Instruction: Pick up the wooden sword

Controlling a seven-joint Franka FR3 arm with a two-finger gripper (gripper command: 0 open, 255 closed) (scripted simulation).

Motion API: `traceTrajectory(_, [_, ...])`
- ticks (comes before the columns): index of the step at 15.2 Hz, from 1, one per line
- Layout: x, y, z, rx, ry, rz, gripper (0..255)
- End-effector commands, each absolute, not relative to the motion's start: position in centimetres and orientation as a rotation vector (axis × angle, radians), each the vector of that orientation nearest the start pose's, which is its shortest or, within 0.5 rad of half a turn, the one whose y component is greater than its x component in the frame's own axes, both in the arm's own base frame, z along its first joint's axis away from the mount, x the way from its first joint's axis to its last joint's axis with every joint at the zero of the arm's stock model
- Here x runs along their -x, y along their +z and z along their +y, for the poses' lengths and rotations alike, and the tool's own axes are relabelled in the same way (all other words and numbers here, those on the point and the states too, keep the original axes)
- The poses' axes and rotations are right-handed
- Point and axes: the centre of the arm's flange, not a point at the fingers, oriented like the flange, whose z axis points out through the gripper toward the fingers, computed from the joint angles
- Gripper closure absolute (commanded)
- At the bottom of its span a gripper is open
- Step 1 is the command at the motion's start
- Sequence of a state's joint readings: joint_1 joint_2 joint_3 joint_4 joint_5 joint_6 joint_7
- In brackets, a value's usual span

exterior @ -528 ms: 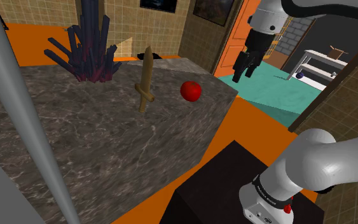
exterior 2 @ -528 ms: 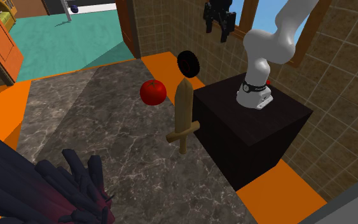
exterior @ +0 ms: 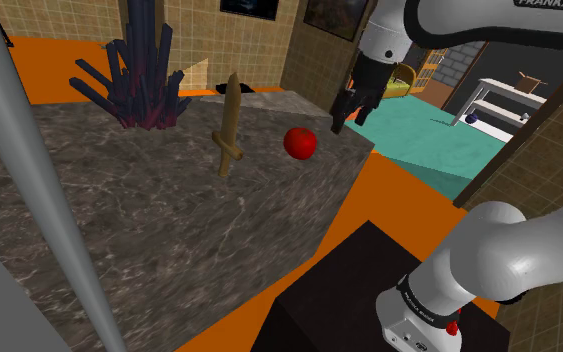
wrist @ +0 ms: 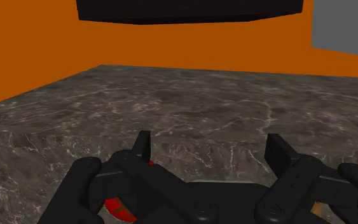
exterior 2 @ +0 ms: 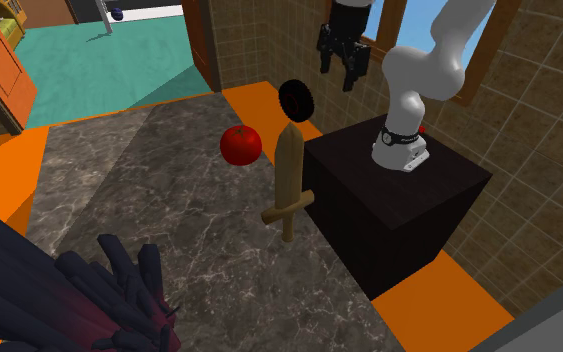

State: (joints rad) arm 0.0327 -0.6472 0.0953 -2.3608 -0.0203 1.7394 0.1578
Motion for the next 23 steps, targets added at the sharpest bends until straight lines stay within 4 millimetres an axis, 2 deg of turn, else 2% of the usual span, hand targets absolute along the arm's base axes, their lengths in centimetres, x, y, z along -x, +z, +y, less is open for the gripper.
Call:
traceTrajectory(1, [-36.9, 54.5, 7.0, 3.216, -0.1, 0.084, 0])
traceTrajectory(19, [-50.1, 47.4, 23.2, 3.219, -0.48, 0.178, 0])
traceTrajectory(23, [-50.1, 45.3, 23.2, 3.219, -0.48, 0.178, 0])
